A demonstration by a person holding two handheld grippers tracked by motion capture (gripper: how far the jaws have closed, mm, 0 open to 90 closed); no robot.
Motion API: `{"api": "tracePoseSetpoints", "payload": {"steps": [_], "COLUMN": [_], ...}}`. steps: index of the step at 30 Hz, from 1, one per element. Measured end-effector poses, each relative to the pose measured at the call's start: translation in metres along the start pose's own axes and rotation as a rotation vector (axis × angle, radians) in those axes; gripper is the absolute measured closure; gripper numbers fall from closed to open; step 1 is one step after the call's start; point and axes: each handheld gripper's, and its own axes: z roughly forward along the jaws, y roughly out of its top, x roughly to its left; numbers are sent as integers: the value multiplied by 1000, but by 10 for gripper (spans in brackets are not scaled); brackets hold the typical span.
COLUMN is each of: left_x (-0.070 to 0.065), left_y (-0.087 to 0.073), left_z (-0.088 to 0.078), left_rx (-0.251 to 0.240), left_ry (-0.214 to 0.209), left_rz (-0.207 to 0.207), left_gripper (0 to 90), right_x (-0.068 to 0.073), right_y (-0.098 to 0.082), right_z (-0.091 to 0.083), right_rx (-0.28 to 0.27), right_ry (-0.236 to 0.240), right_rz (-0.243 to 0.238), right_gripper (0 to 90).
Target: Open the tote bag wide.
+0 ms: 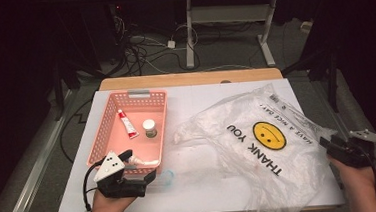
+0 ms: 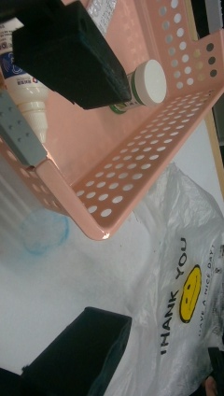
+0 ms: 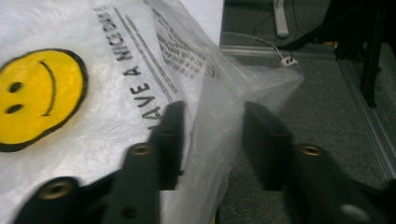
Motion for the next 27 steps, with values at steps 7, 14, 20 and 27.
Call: {"api": "tracePoseSetpoints", "payload": {"steps": [7, 14, 20, 27], "left_x": [2, -2, -3, -3], "left_y": [1, 1, 1, 1], "left_z": [-5, -1, -2, -2], "left_rx": [-22, -13, -11, -10], "left_ry": [3, -3, -10, -14], "left_rz": [-14, -3, 8, 13], "left_gripper": [0, 0, 0, 0], "right_x": [17, 90, 171, 214], "right_y": [8, 5, -3, -13], "right_z": [-46, -45, -24, 2], "right_rx": [-121, -94, 0, 126], "right_ry": [72, 286, 489, 547], "right_rz": [-71, -192, -358, -492], "right_gripper": [452, 453, 438, 473]}}
